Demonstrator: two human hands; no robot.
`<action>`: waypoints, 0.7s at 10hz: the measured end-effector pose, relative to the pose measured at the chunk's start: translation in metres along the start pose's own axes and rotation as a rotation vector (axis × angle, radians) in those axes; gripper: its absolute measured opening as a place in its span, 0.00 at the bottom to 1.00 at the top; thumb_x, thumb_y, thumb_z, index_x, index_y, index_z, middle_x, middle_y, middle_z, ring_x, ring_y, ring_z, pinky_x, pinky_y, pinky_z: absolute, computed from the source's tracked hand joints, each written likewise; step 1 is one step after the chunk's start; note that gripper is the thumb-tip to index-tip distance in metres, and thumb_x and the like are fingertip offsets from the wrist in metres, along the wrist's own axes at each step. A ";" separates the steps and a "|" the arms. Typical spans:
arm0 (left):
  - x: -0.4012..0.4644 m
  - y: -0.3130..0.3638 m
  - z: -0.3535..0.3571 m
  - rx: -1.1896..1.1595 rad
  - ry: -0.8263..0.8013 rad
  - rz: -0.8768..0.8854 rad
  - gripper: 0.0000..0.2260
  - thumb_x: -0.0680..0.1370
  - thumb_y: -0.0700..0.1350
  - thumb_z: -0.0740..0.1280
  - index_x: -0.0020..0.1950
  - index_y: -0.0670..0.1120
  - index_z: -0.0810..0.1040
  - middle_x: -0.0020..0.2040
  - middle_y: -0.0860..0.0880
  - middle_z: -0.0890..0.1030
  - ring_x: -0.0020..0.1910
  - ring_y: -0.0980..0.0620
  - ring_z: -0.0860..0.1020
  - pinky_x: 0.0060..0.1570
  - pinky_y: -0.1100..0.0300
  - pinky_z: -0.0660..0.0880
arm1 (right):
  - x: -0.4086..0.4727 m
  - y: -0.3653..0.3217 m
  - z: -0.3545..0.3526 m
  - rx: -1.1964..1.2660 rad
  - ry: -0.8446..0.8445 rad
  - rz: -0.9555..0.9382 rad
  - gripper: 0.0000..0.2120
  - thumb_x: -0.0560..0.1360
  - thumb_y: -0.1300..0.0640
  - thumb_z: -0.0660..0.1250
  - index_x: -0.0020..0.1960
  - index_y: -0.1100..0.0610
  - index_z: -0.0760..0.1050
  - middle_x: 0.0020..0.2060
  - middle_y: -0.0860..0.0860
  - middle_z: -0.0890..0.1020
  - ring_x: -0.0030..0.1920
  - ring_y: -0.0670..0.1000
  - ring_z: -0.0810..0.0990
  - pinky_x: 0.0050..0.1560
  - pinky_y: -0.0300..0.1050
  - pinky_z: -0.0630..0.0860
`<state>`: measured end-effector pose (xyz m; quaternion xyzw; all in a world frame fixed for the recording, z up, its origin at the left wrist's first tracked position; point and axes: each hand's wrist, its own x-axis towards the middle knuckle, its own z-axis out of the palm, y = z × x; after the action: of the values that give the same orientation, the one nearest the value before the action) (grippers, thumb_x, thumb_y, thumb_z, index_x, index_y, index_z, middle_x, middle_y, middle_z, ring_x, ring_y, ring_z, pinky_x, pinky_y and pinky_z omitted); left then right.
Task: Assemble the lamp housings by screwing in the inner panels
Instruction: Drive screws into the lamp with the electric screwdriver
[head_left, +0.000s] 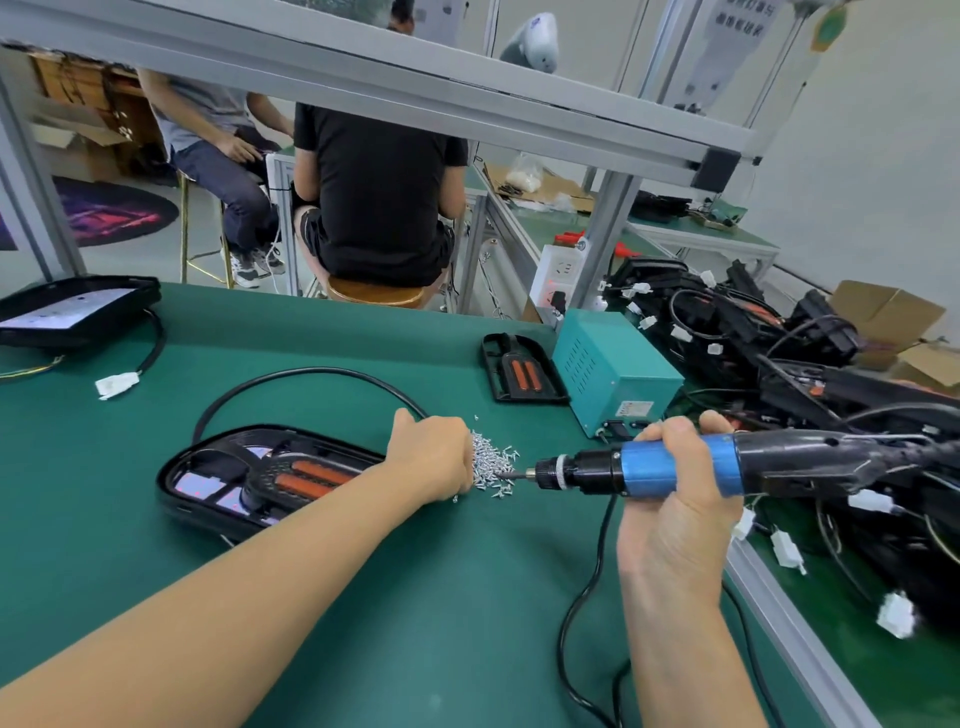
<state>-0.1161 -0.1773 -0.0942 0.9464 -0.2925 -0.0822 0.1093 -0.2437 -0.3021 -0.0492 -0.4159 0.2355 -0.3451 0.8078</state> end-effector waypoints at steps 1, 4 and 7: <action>-0.001 -0.002 0.002 0.024 0.022 0.009 0.08 0.72 0.38 0.69 0.41 0.49 0.85 0.43 0.52 0.85 0.49 0.51 0.75 0.56 0.55 0.61 | -0.010 0.004 -0.002 0.083 -0.039 -0.191 0.10 0.78 0.69 0.60 0.54 0.57 0.65 0.37 0.53 0.71 0.36 0.48 0.73 0.42 0.40 0.73; -0.003 -0.001 0.000 0.160 0.101 0.011 0.09 0.72 0.37 0.65 0.36 0.51 0.72 0.44 0.49 0.84 0.39 0.47 0.70 0.47 0.54 0.56 | -0.011 0.007 -0.011 0.148 -0.012 -0.328 0.14 0.74 0.70 0.65 0.50 0.51 0.70 0.34 0.47 0.77 0.38 0.47 0.77 0.43 0.41 0.77; -0.051 -0.026 -0.033 -1.092 0.090 0.158 0.07 0.74 0.37 0.71 0.38 0.47 0.82 0.35 0.54 0.82 0.35 0.61 0.76 0.41 0.73 0.70 | -0.021 -0.013 0.004 0.392 -0.090 -0.201 0.12 0.75 0.68 0.65 0.45 0.50 0.72 0.31 0.45 0.78 0.34 0.45 0.78 0.40 0.39 0.78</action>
<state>-0.1368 -0.1217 -0.0640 0.7300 -0.2724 -0.1730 0.6025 -0.2598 -0.2894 -0.0345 -0.2874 0.0851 -0.4442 0.8443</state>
